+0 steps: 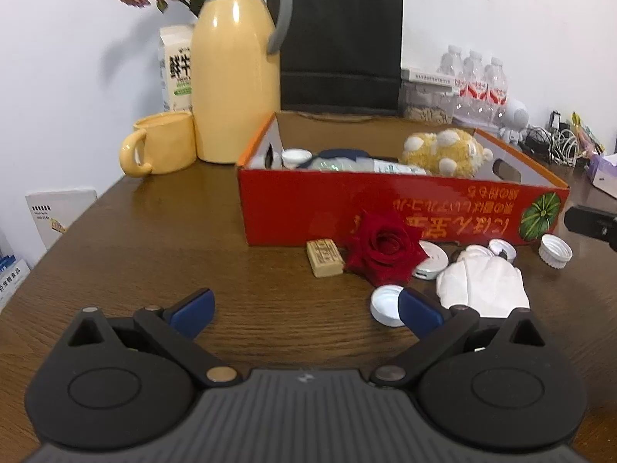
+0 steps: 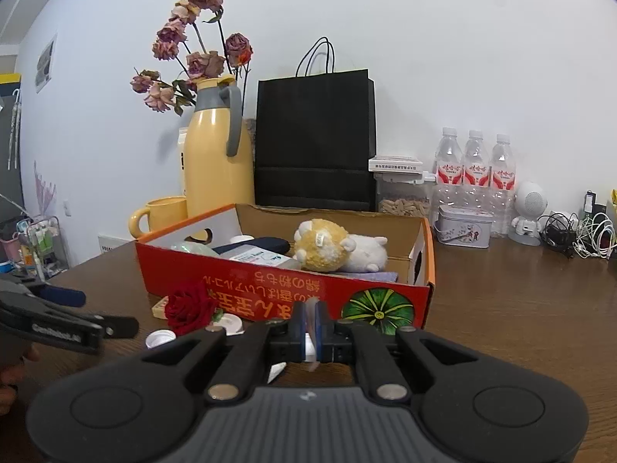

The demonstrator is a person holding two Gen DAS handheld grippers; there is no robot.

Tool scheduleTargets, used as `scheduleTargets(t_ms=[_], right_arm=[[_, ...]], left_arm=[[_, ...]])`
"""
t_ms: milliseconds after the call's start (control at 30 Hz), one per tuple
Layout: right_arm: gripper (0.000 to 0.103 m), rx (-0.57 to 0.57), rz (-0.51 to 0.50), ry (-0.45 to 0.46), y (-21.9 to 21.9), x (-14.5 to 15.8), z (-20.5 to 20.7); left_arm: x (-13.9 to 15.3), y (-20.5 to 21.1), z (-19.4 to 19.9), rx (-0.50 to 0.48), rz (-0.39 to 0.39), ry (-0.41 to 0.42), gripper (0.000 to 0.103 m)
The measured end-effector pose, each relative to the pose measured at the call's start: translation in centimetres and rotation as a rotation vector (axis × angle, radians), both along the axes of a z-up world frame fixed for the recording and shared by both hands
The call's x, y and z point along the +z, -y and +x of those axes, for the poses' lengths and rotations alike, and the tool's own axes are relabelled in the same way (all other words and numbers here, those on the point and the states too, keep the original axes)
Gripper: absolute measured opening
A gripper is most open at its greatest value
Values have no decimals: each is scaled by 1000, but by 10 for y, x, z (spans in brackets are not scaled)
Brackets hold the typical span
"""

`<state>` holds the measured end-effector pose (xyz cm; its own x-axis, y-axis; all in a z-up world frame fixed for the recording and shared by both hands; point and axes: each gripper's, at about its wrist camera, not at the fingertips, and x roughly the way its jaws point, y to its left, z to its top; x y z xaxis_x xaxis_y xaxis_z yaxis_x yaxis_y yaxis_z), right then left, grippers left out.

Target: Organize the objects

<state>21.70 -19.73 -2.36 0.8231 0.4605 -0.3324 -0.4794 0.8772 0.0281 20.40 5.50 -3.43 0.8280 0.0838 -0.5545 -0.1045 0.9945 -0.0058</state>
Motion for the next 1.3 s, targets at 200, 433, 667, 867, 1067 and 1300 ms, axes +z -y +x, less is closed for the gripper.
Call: scheduleTargets(t_ms=[200,433,667,867,1067,1300], right_arm=[[4,13,13,16,0,2,-6],[4,24,28,26,1,4,-11],[4,37,32,31,1,5,-13],[4,43,32,33,0,5,-15],[4,44,26,32,0,4,-15],[4,41,23,38,0,4,-15]], left_arm=[[-5,13,9,-10,18,-33,103],[-6,25,16,-6,12,-42,90],[-8,34,21,-32,1,-61,54],[-6,42,16,-93,-8,-30,30],[-2,39,9,-87,-22,28,30],[10,38,-5,-74,-18,108,30]])
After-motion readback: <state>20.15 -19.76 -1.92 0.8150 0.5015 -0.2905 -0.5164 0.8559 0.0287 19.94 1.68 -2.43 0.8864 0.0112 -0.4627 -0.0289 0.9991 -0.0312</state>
